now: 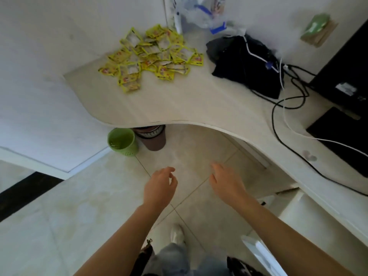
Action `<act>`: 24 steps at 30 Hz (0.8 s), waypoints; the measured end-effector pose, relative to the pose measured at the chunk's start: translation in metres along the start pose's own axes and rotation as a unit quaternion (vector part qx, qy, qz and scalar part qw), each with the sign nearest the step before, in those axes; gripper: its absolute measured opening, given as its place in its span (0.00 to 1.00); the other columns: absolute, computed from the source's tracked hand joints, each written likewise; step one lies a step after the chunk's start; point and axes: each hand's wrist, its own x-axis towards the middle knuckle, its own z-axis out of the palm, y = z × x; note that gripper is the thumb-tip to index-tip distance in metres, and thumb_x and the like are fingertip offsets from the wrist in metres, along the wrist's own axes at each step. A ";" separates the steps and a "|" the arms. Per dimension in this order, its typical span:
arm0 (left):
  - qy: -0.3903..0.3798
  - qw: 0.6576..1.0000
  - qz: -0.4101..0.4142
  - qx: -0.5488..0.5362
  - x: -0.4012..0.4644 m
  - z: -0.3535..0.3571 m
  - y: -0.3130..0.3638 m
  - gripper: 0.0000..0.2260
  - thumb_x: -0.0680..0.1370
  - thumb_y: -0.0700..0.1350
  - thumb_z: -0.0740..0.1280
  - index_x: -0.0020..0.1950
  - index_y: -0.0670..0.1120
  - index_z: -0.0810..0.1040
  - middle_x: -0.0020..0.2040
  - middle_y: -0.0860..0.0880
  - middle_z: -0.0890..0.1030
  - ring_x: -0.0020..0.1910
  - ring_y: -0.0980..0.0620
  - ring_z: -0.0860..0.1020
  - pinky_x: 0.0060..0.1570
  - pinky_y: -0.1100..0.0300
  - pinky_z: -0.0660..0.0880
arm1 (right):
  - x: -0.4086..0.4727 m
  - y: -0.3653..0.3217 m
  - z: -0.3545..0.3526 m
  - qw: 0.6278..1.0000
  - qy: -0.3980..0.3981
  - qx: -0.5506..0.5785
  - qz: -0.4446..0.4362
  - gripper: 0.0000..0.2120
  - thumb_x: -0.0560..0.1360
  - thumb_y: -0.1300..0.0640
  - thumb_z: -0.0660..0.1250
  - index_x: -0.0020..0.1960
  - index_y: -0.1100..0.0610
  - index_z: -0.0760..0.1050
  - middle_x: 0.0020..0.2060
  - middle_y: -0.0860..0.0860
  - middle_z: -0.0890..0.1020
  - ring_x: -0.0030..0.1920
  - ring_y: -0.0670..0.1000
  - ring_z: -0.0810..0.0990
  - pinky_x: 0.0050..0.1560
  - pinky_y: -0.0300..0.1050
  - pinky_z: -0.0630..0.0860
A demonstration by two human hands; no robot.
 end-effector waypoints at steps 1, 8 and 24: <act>0.005 1.000 -0.003 0.006 0.011 -0.009 -0.009 0.13 0.78 0.49 0.61 0.62 0.53 0.74 0.53 0.55 0.80 0.54 0.54 0.76 0.49 0.59 0.74 | 0.013 -0.011 0.000 1.000 0.004 0.002 -0.006 0.17 0.79 0.55 0.55 0.67 0.57 0.69 0.59 0.56 0.77 0.57 0.56 0.76 0.57 0.50 0.74; 0.040 0.998 -0.043 0.009 0.084 -0.055 -0.054 0.14 0.79 0.50 0.62 0.64 0.53 0.74 0.53 0.55 0.80 0.55 0.54 0.75 0.51 0.59 0.74 | 0.096 -0.068 -0.004 0.999 0.006 0.025 -0.040 0.19 0.78 0.57 0.57 0.68 0.59 0.69 0.59 0.58 0.77 0.58 0.57 0.75 0.59 0.50 0.73; 0.020 0.994 -0.105 0.015 0.289 -0.096 -0.092 0.12 0.78 0.49 0.62 0.61 0.51 0.76 0.52 0.53 0.80 0.54 0.51 0.76 0.52 0.54 0.75 | 0.325 -0.123 -0.043 0.994 -0.022 -0.009 -0.106 0.18 0.79 0.54 0.56 0.69 0.53 0.66 0.63 0.51 0.75 0.61 0.53 0.73 0.58 0.49 0.74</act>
